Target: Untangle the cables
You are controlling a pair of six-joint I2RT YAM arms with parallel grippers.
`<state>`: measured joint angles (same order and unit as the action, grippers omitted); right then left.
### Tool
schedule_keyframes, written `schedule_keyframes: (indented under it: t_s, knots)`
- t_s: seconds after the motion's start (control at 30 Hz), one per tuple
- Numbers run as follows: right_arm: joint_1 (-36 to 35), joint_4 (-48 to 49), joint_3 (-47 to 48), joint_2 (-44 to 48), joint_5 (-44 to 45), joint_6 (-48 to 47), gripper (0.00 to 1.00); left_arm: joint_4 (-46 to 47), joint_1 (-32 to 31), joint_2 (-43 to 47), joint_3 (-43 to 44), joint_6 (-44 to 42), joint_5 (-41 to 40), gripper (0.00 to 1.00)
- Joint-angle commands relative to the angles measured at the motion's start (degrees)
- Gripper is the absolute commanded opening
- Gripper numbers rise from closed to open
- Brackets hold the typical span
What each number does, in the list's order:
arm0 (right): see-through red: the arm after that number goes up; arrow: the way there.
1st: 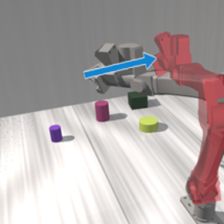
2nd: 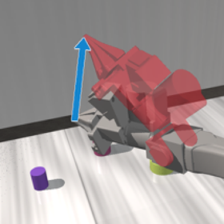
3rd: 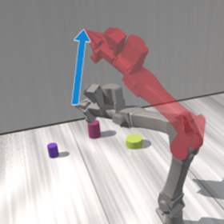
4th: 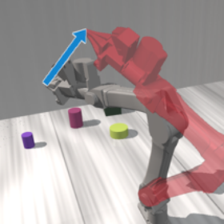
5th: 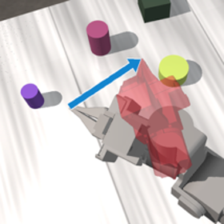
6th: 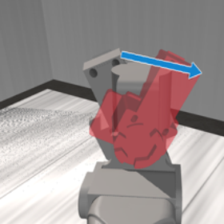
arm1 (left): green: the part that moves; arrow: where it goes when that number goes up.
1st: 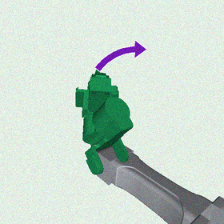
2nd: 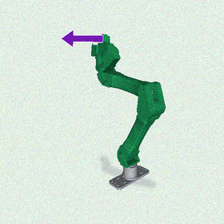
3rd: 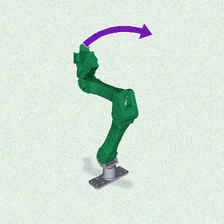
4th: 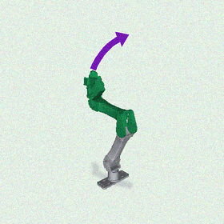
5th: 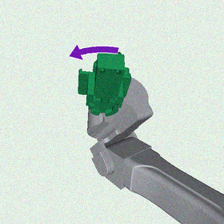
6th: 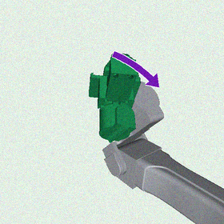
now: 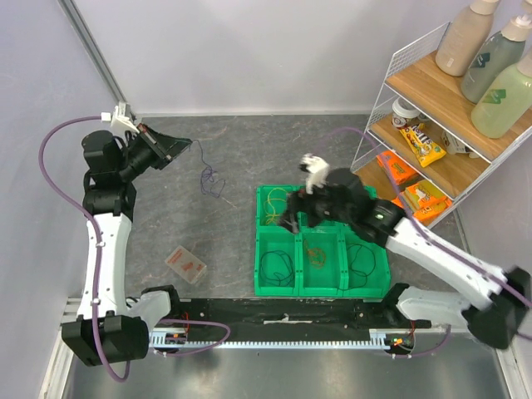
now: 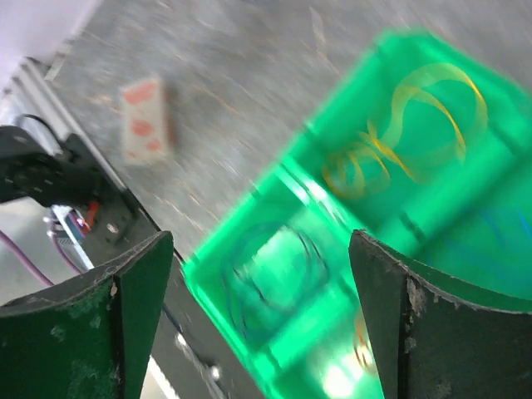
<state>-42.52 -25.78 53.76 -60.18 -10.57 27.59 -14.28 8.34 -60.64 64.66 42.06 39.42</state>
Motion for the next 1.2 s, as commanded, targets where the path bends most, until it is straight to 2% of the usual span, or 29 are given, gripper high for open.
schedule_keyframes:
  t_s: [0.0, 0.1, 0.3, 0.5, 0.6, 0.63, 0.7, 0.83, 1.1, 1.17]
  knots:
    - [-7.0, 22.6, 9.1, -12.7, 2.7, -5.3, 0.94, 3.1, 0.0, 3.1, 3.6, 5.3, 5.4, 0.02]
    - [-7.8, 34.2, 11.3, -19.5, 3.2, -1.5, 0.93, 3.6, 0.1, 4.3, 4.5, 7.5, 7.0, 0.02]
    - [-8.6, 39.9, 19.0, -31.5, 6.5, 1.5, 0.79, 4.2, 0.0, 6.0, 6.1, 10.0, 8.7, 0.02]
    - [-8.7, 46.3, 19.9, -34.8, 9.8, 3.5, 0.57, 4.9, 0.0, 6.4, 6.5, 11.5, 10.0, 0.02]
    - [-8.7, 45.6, 22.4, -37.7, 6.9, 4.6, 0.4, 5.8, 0.0, 6.7, 6.6, 12.4, 10.4, 0.02]
    - [-8.7, 45.6, 22.7, -38.3, 5.2, 5.3, 0.38, 5.8, 0.0, 6.6, 6.7, 12.7, 10.7, 0.02]
    - [-9.2, 45.9, 22.2, -38.8, 2.9, 6.0, 0.4, 5.8, 0.0, 6.7, 7.1, 12.8, 10.8, 0.02]
    - [-11.4, 45.8, 19.3, -36.9, 4.4, 4.8, 0.43, 5.7, 0.0, 6.8, 7.0, 13.1, 9.8, 0.02]
    - [-22.5, 39.1, 18.6, -33.2, 28.7, -0.3, 0.5, -7.8, 0.1, 8.5, 9.6, 13.1, -5.4, 0.02]
    - [-25.1, 38.6, 19.2, -33.6, 34.5, -0.4, 0.55, -10.8, 0.0, 9.0, 10.7, 14.0, -9.0, 0.02]
